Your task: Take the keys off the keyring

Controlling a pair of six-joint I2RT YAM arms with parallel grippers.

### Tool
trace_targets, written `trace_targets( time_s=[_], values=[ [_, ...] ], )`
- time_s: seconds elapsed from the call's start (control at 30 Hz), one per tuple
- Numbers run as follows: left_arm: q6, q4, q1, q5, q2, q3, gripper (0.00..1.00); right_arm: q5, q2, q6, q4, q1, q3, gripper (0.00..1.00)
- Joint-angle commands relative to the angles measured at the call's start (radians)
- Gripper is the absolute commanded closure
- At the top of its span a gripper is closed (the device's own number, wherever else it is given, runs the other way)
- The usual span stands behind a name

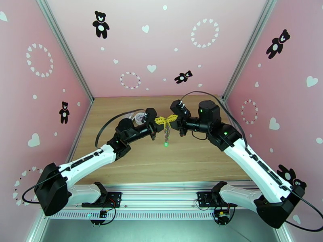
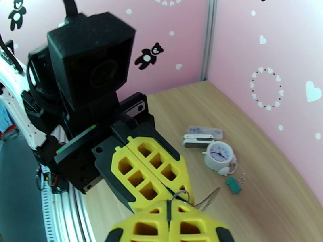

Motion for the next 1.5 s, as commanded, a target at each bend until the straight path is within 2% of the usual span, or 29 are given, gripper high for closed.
trace_targets(
  time_s=[0.0, 0.1, 0.23, 0.33, 0.5, 0.67, 0.8, 0.9, 1.0, 1.13, 1.3, 1.47],
  values=[
    [0.0, -0.124, -0.007, 0.0, -0.025, 0.087, 0.94, 0.054, 0.032, -0.067, -0.06, 0.088, 0.036, 1.0],
    [0.002, -0.155, -0.007, -0.009, -0.035, 0.098, 0.92, 0.097, 0.047, -0.085, -0.077, 0.103, 0.04, 1.0],
    [0.01, -0.177, -0.007, 0.003, -0.056, 0.092, 0.82, 0.112, 0.039, -0.075, -0.053, 0.095, 0.041, 1.0],
    [0.014, -0.153, -0.007, 0.001, -0.088, 0.045, 0.72, 0.063, 0.043, -0.043, -0.045, 0.052, 0.061, 1.0],
    [0.037, -0.037, -0.007, -0.001, -0.165, -0.069, 0.65, -0.066, 0.047, -0.011, -0.047, -0.029, 0.069, 1.0],
    [0.092, 0.0, -0.007, -0.006, -0.174, -0.125, 0.64, -0.258, 0.044, 0.041, -0.006, -0.119, 0.056, 1.0],
    [0.16, -0.001, -0.004, 0.015, -0.167, -0.12, 0.61, -0.343, 0.043, 0.043, -0.016, -0.161, 0.061, 1.0],
    [0.228, -0.083, 0.001, 0.042, -0.148, -0.069, 0.57, -0.418, 0.044, 0.047, -0.016, -0.182, 0.065, 1.0],
    [0.302, -0.164, 0.001, 0.094, -0.134, -0.013, 0.56, -0.451, 0.052, 0.038, -0.036, -0.191, 0.078, 1.0],
    [0.357, -0.191, 0.005, 0.097, -0.13, 0.01, 0.55, -0.483, 0.053, 0.041, -0.031, -0.2, 0.079, 1.0],
    [0.39, -0.247, 0.024, 0.178, -0.122, 0.046, 0.54, -0.519, 0.058, 0.042, -0.043, -0.208, 0.086, 1.0],
    [0.404, -0.289, 0.03, 0.192, -0.106, 0.075, 0.54, -0.562, 0.067, 0.041, -0.062, -0.214, 0.101, 1.0]
  ],
)
